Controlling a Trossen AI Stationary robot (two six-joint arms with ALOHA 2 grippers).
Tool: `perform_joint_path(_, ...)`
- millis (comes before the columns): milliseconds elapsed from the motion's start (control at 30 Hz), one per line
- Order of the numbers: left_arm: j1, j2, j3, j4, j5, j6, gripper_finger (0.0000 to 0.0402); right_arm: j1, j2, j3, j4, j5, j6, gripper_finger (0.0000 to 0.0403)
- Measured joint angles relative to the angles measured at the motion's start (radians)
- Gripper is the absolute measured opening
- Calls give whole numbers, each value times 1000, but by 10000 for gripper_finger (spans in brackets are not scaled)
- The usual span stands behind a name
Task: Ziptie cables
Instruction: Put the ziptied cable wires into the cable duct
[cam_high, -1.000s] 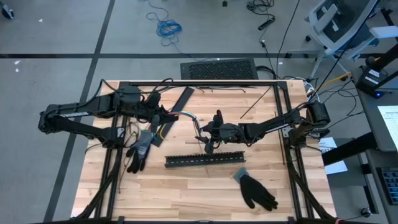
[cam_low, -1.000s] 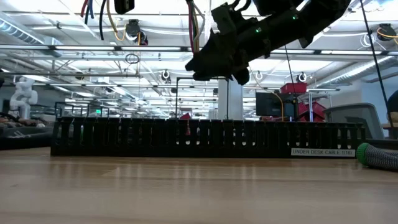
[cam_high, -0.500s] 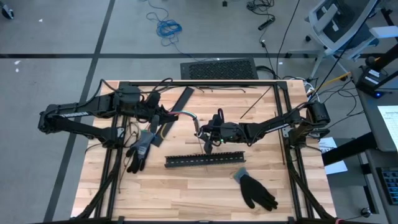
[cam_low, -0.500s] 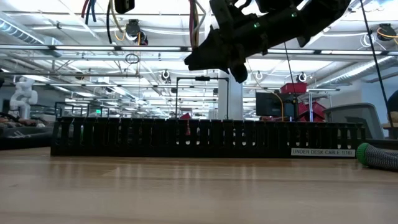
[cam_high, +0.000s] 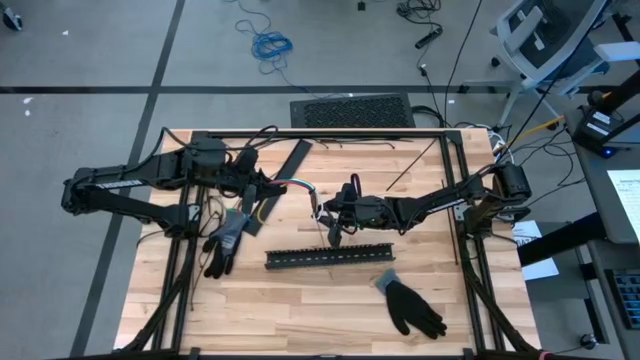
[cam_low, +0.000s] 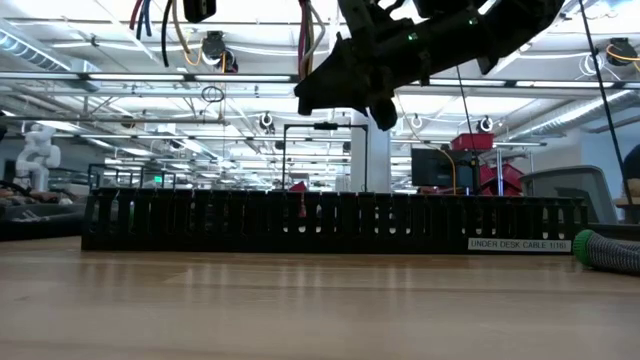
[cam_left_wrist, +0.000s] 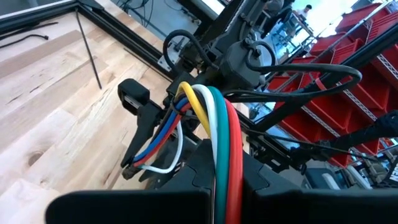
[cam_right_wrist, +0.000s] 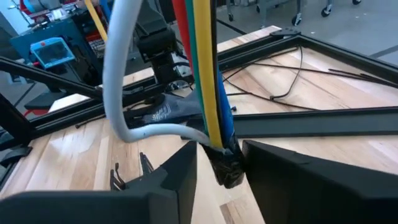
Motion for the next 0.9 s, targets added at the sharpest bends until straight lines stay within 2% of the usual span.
perform_joint_path(167,0,0,0,1,0,0,24,0,0,0,5,-5,-1,90)
perform_joint_path(400,0,0,-1,0,-14,0,24,0,0,0,-35,-47,19,12)
perform_joint_path(500,0,0,-1,0,-18,1,24,0,-4,0,-50,-51,63,12)
perform_joint_path(667,-22,8,-1,-88,-45,28,24,1,-60,0,-208,-108,86,4)
perform_joint_path(900,-84,53,-1,-85,-78,36,24,1,-185,-1,-417,-143,79,0)
